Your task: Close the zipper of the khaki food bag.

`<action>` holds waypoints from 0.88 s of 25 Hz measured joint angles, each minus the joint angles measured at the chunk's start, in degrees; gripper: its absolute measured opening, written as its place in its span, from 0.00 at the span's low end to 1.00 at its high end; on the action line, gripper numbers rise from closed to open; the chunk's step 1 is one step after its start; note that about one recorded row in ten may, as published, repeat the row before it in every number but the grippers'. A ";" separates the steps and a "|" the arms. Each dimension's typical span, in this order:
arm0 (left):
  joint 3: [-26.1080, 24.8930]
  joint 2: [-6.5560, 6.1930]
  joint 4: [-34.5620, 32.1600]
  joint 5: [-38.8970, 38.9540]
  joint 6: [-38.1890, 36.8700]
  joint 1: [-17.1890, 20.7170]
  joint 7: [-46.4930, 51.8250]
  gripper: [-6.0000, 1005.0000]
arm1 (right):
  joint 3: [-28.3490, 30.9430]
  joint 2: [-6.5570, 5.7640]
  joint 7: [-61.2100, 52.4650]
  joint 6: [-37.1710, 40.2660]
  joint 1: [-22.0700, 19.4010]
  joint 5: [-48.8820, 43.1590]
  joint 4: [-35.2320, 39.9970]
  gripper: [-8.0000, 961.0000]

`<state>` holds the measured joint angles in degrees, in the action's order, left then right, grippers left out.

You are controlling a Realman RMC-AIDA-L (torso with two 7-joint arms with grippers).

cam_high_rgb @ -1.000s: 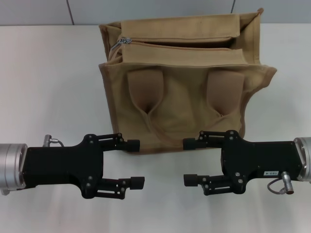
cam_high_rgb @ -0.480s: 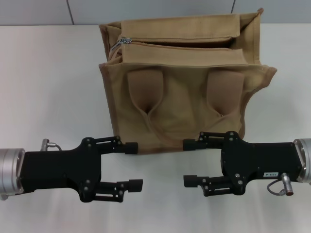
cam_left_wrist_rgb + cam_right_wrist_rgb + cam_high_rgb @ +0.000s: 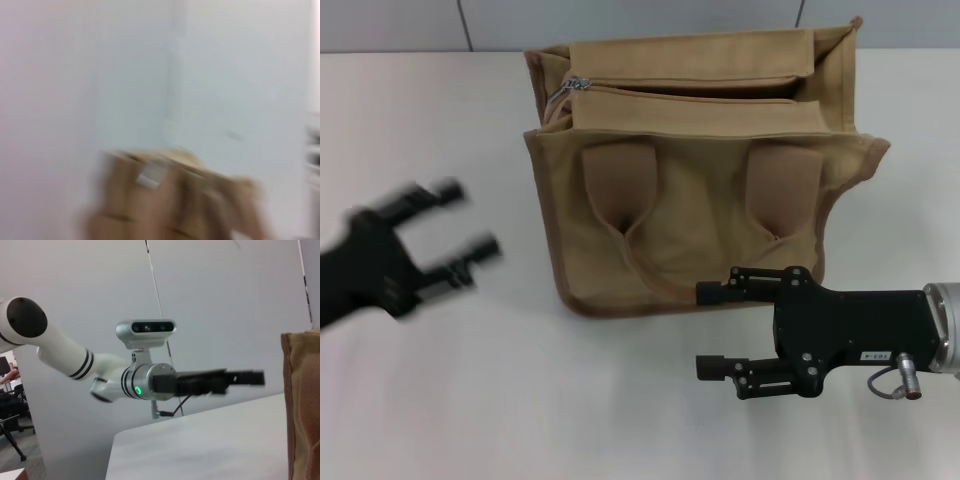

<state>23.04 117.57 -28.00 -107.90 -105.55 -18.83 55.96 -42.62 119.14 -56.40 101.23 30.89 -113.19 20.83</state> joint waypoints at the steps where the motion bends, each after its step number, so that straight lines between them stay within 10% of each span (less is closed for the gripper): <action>1: -3.74 0.15 1.01 0.08 0.52 0.23 -1.68 0.79 | 0.00 0.01 0.00 0.01 0.01 0.01 0.00 0.76; 5: -10.36 0.23 4.22 0.21 2.26 0.17 -5.89 0.79 | 0.02 0.04 -0.20 0.33 0.04 0.04 0.00 0.76; 22: -3.22 0.95 7.27 -0.75 18.36 -12.12 -6.96 0.78 | 0.89 0.04 -0.29 0.57 0.05 0.08 0.00 0.74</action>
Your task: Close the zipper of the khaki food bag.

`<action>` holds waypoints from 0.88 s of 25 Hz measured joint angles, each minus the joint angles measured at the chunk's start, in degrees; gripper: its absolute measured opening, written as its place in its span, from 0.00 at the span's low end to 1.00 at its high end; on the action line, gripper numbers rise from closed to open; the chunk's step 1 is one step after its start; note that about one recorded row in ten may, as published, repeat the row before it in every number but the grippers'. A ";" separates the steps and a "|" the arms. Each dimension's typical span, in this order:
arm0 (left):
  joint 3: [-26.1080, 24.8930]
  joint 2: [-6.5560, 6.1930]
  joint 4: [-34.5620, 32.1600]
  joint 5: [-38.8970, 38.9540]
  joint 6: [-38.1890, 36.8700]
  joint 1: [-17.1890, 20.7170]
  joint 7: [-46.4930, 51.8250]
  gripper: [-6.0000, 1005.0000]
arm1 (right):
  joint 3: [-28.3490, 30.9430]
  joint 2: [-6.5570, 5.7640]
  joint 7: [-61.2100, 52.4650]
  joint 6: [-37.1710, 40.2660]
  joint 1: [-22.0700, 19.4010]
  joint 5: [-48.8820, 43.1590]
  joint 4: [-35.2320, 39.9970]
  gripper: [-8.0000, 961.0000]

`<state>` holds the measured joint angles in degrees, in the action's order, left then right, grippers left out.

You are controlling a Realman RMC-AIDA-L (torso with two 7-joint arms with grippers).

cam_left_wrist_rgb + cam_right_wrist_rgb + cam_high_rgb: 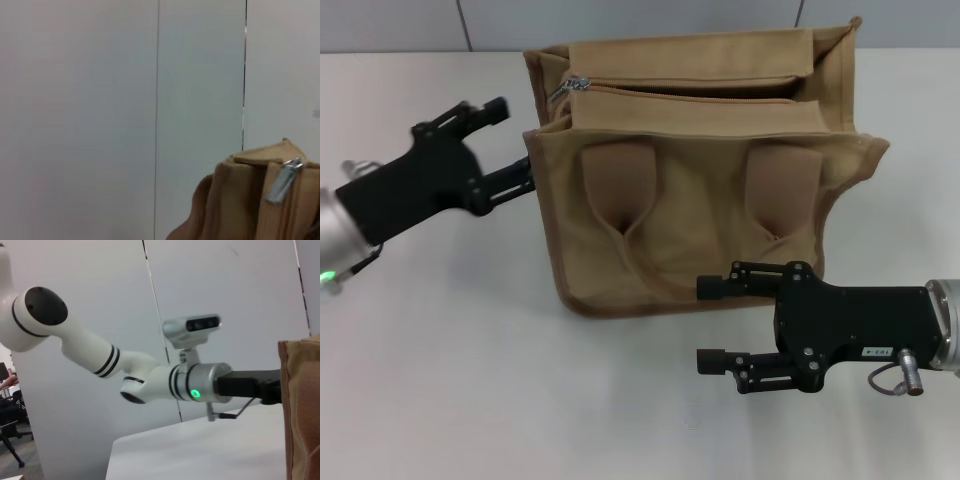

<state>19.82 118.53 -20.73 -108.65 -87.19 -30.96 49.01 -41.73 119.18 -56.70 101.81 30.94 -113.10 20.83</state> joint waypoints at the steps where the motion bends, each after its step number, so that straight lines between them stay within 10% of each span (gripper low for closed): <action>1: 0.31 0.02 0.28 0.00 0.77 -0.71 0.01 0.78 | 0.00 0.00 0.00 0.00 0.00 0.01 0.00 0.74; 16: 1.47 -0.14 0.45 1.96 0.82 -1.15 0.53 0.60 | -0.01 0.00 -0.11 -0.33 -0.01 0.09 0.00 0.73; 22: 1.50 -0.14 0.52 1.96 0.80 -1.13 0.57 0.26 | -0.01 0.00 -0.14 -0.11 -0.01 0.08 0.00 0.72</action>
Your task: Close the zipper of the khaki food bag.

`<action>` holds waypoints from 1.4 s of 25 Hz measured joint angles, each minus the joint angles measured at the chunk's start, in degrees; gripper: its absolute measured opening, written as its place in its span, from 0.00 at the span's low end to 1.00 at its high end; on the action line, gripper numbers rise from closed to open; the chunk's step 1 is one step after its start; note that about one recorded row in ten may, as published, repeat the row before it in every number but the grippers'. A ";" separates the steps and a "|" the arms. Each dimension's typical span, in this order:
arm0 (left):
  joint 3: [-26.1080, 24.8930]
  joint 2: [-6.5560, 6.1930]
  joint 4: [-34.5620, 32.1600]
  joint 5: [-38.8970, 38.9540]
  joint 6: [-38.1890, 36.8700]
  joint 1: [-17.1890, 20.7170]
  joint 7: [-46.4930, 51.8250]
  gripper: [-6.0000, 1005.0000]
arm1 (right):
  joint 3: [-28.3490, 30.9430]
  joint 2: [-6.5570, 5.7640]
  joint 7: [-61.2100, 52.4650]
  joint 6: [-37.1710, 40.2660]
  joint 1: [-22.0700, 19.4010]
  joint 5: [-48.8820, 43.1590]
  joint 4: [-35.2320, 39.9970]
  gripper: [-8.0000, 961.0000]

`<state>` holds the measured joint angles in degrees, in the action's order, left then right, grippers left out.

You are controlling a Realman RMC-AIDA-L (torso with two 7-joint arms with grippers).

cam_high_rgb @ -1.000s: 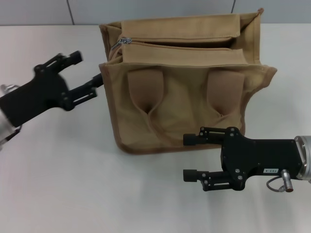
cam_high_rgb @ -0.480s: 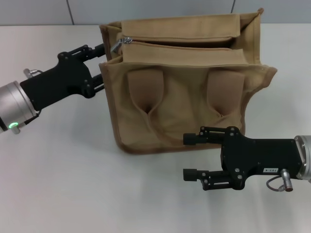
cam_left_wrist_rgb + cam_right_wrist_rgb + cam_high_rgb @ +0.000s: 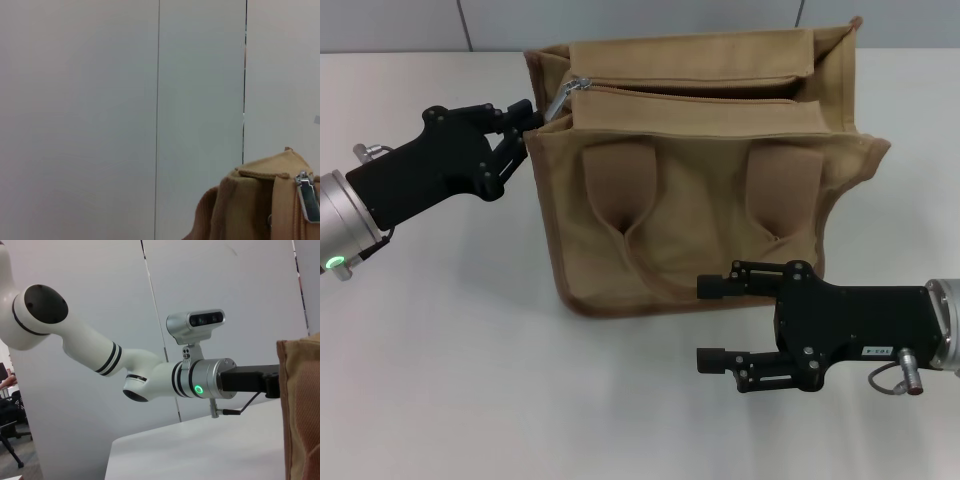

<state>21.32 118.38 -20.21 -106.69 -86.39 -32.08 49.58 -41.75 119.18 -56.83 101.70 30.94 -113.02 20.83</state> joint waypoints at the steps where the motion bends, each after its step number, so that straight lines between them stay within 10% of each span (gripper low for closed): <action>1: -0.02 0.00 0.02 0.00 0.00 0.00 0.00 0.23 | 0.00 0.00 -0.01 0.02 0.00 0.00 0.00 0.72; 9: -0.06 0.00 0.10 0.64 -0.17 0.10 0.06 0.00 | 0.00 0.07 -0.03 0.08 -0.06 0.53 0.00 0.71; 28: 0.56 -1.10 -0.97 1.96 -3.16 1.25 3.13 0.05 | 0.00 0.09 -0.04 -0.15 -0.20 0.79 0.00 0.69; 35: 4.55 -1.30 -2.34 1.57 -4.41 1.34 3.24 0.27 | 0.00 0.09 -0.04 -0.23 -0.04 0.79 0.00 0.68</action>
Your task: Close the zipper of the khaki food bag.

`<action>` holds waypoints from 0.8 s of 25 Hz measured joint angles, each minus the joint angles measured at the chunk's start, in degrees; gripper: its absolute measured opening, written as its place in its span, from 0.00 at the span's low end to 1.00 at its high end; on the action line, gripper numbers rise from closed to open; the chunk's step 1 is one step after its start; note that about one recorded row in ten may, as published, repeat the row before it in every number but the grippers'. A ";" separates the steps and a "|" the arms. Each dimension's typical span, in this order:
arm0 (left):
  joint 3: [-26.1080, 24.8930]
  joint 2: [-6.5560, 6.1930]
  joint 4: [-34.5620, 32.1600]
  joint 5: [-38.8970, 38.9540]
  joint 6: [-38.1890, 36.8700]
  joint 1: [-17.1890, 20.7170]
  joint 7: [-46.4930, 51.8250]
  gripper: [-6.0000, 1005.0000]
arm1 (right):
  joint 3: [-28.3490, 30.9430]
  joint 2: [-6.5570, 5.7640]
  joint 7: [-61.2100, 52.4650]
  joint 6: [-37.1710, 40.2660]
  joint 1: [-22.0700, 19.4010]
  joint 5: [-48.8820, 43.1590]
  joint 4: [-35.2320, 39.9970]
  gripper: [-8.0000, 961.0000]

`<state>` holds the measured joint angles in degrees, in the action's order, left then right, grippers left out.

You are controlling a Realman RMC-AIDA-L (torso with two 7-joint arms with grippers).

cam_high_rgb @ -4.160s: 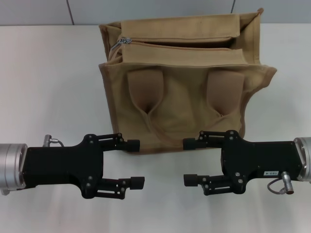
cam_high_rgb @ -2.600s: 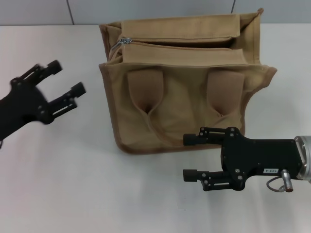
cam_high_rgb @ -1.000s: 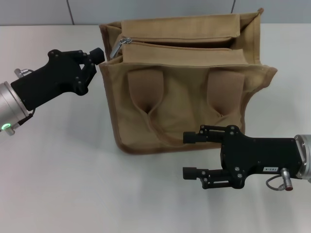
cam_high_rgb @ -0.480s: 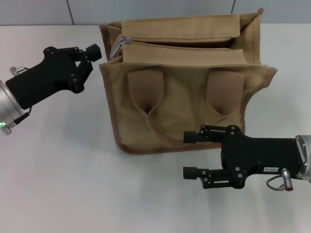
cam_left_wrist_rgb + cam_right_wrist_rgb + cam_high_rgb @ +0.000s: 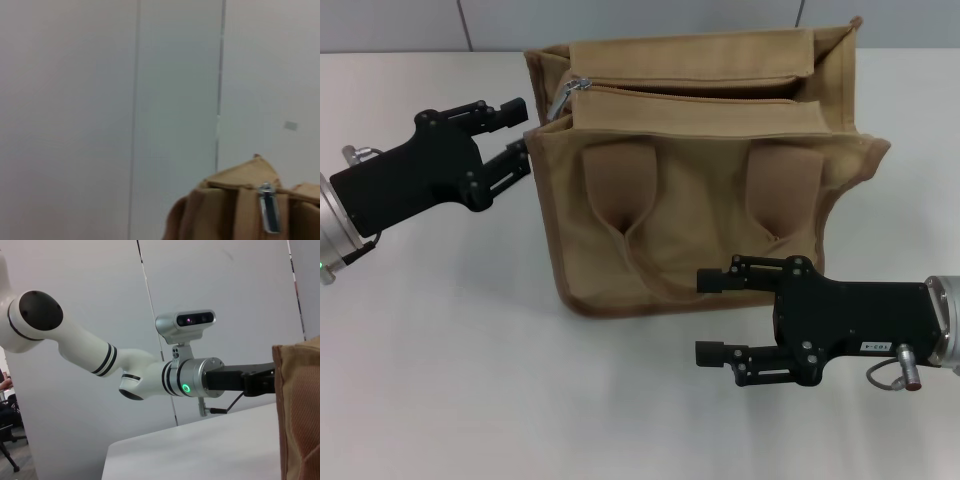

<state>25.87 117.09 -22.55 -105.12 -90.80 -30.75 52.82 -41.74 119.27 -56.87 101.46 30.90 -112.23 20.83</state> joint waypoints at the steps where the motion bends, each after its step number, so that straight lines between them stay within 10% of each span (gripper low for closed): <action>1: 0.51 -0.07 -0.20 0.00 -0.38 0.00 0.02 0.32 | 0.00 0.00 0.00 0.01 -0.02 0.00 0.00 0.68; 20: 4.28 1.34 -0.65 0.04 3.95 -3.16 -0.72 0.79 | 0.00 0.00 0.00 0.38 -0.35 0.29 -0.16 0.66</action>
<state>30.16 118.43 -23.20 -105.08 -86.85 -33.91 52.09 -41.75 119.26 -56.87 101.85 30.56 -111.94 20.67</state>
